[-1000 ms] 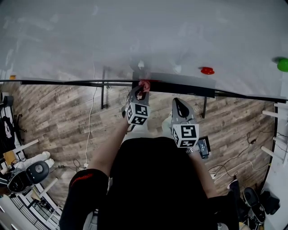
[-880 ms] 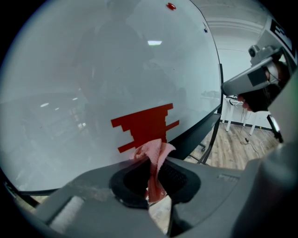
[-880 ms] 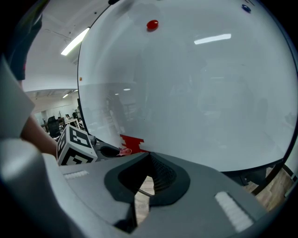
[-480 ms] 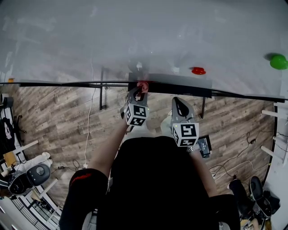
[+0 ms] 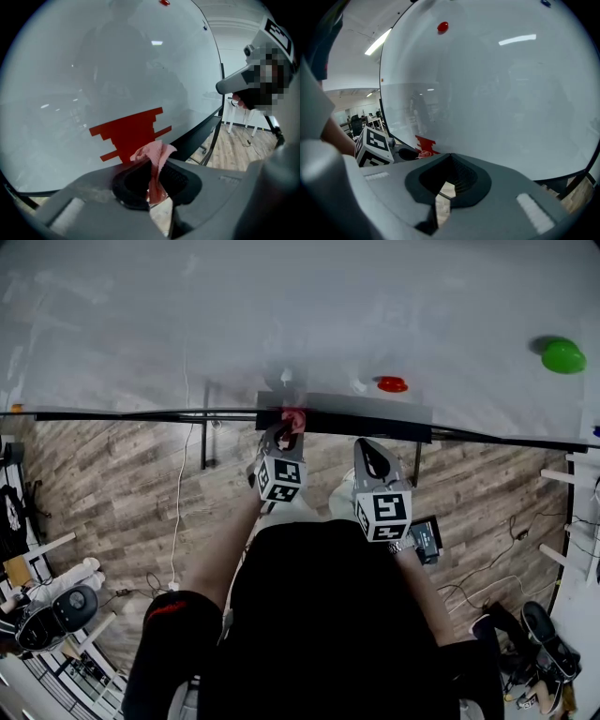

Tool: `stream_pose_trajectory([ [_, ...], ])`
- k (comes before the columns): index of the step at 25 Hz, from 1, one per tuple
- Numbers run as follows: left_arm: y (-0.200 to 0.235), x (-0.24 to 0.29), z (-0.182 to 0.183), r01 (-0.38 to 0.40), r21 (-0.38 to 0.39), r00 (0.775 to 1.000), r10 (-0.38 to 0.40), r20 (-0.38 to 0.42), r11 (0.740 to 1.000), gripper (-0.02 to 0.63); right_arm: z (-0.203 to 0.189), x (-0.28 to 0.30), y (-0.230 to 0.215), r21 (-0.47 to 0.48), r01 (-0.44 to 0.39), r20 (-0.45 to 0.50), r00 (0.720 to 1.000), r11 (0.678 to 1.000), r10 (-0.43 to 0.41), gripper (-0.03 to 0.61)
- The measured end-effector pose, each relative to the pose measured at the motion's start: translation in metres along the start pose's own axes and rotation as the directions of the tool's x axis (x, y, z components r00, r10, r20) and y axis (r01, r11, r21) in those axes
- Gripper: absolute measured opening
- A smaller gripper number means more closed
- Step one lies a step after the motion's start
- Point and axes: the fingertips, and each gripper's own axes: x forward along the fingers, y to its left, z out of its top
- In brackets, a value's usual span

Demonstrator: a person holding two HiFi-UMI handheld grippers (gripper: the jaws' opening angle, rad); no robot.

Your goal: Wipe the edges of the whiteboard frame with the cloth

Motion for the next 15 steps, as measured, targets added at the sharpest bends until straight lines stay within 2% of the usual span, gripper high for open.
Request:
stream_pose_trajectory([
  [15, -0.014, 0.007, 0.007, -0.017, -0.008, 1.000, 0.017, -0.003, 1.000, 0.048, 0.003, -0.003, -0.018, -0.018, -0.026, -0.002, 1.000, 1.000, 0.026, 0.002],
])
